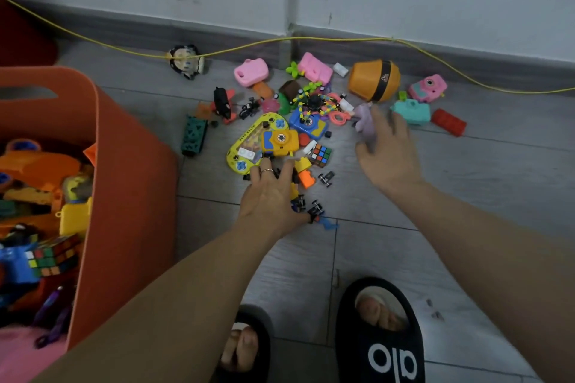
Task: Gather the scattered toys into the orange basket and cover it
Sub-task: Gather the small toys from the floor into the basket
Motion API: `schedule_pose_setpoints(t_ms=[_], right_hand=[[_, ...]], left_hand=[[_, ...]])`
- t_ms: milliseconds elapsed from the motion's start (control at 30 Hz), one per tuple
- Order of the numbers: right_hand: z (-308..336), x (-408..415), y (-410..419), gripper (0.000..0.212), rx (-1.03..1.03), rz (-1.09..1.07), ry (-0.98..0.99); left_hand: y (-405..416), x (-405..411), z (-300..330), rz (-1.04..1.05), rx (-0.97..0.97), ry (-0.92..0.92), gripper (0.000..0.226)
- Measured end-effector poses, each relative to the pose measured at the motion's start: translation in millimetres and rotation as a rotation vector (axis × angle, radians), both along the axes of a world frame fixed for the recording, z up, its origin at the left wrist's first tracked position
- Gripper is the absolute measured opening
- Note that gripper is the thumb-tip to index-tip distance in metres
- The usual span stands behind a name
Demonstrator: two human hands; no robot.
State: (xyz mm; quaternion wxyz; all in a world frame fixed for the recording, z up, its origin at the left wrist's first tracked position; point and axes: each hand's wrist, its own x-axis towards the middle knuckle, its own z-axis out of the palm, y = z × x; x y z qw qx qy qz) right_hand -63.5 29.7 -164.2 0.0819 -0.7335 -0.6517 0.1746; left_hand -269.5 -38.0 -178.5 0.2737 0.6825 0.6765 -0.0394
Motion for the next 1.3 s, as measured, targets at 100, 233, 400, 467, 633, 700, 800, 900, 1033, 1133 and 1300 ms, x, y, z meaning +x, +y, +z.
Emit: schedule_pose_setpoints(t_ms=[100, 233, 400, 467, 633, 700, 800, 900, 1033, 1133, 1300], right_hand=[[2, 8, 18, 0.068, -0.189, 0.046, 0.008], [1, 2, 14, 0.051, -0.193, 0.033, 0.164], [-9, -3, -18, 0.017, -0.026, 0.157, 0.096], [-10, 3, -19, 0.018, 0.062, 0.111, 0.077], [-3, 9, 3, 0.051, -0.212, -0.024, 0.187], [-8, 0, -1, 0.048, -0.271, 0.100, 0.190], [-15, -16, -23, 0.038, -0.176, 0.161, 0.197], [-19, -23, -41, 0.039, -0.123, 0.189, 0.184], [-16, -25, -51, 0.055, -0.149, 0.055, 0.230], [-17, -30, -63, 0.060, -0.214, -0.016, 0.186], [-14, -45, -89, 0.078, -0.281, -0.140, 0.276]], left_hand=[[4, -1, -2, -0.036, 0.087, -0.021, 0.100], [5, -3, -3, -0.055, 0.188, -0.001, 0.096], [-5, -7, -4, 0.014, 0.197, 0.055, 0.099], [-5, -11, -5, 0.029, 0.188, 0.101, 0.107], [0, -15, -4, 0.025, 0.035, 0.097, 0.112], [0, -13, -3, 0.009, 0.015, 0.071, 0.107], [-2, -12, -1, -0.067, 0.056, 0.128, 0.104], [-4, -16, 1, -0.094, 0.166, 0.170, 0.101], [8, -26, 1, -0.090, 0.128, 0.175, 0.124], [12, -26, 1, -0.128, -0.069, 0.109, 0.134], [-23, -21, 0, -0.197, 0.036, 0.130, 0.134]])
